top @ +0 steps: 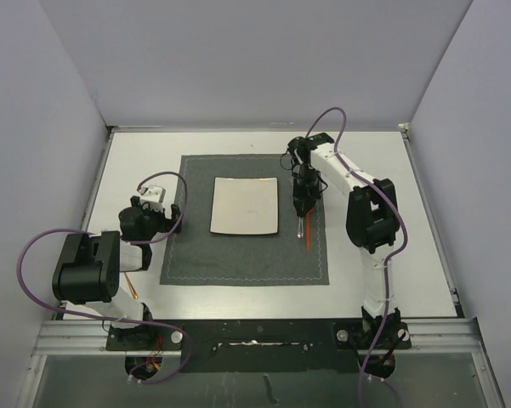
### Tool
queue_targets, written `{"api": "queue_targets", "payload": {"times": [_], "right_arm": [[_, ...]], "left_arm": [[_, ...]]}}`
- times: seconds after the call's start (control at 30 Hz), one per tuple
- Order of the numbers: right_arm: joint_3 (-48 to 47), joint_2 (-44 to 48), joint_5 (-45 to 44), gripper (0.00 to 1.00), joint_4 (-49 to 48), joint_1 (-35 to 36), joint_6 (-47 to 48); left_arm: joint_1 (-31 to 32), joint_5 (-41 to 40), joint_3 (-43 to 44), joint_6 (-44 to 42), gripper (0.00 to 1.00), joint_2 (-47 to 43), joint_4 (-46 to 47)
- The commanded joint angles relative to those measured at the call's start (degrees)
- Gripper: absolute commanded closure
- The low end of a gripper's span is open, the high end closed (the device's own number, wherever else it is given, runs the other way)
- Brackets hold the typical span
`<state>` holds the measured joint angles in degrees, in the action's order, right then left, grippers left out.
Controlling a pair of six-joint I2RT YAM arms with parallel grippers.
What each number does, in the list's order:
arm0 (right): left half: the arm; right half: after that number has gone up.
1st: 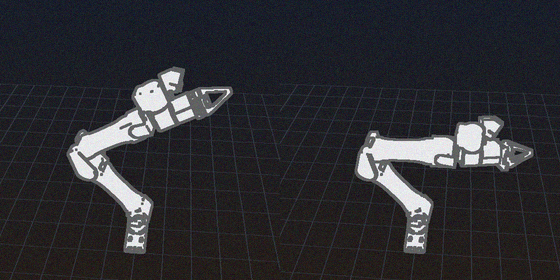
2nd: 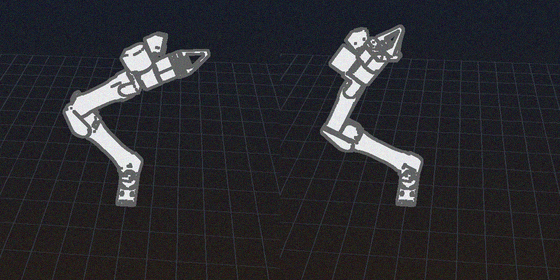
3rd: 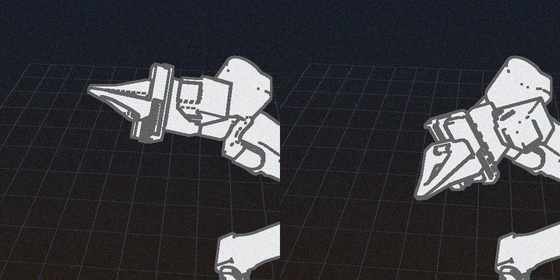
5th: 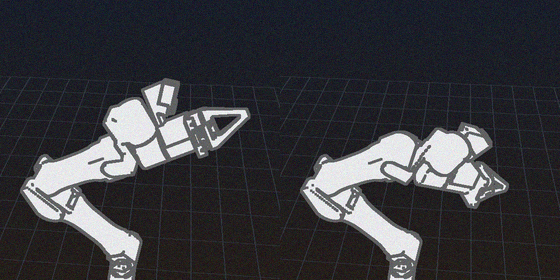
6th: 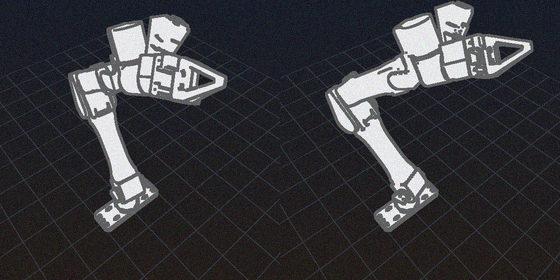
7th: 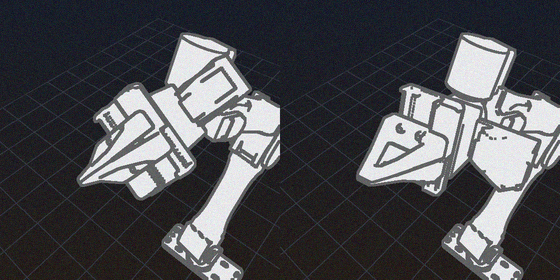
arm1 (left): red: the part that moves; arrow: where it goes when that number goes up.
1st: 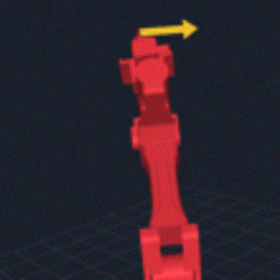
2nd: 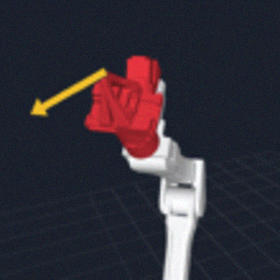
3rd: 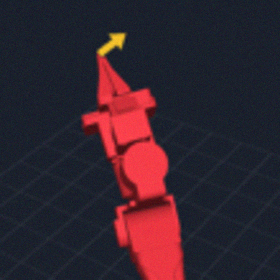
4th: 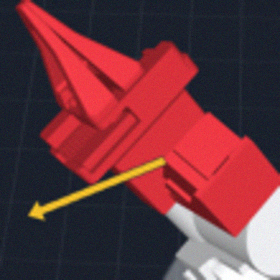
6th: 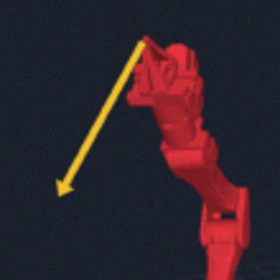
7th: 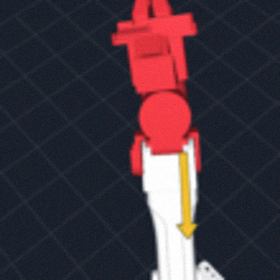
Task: Set the dinner table for one person
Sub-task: Place the knife on the napkin.
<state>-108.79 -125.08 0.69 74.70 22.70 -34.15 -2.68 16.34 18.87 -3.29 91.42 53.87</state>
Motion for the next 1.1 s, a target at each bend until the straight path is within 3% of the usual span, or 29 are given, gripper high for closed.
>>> {"api": "queue_targets", "payload": {"times": [0.0, 1.07], "right_arm": [[-3.4, 0.8, 0.7, 1.0, 1.2, 1.2, -0.8], [-5.3, -5.2, 2.0, 1.0, 0.2, 3.0, -0.3]], "left_arm": [[-0.1, 0.5, -0.1, 0.2, 0.02, 0.5, 4.5], [-0.1, 0.6, -0.1, 0.2, 0.02, 0.5, 4.5]]}}
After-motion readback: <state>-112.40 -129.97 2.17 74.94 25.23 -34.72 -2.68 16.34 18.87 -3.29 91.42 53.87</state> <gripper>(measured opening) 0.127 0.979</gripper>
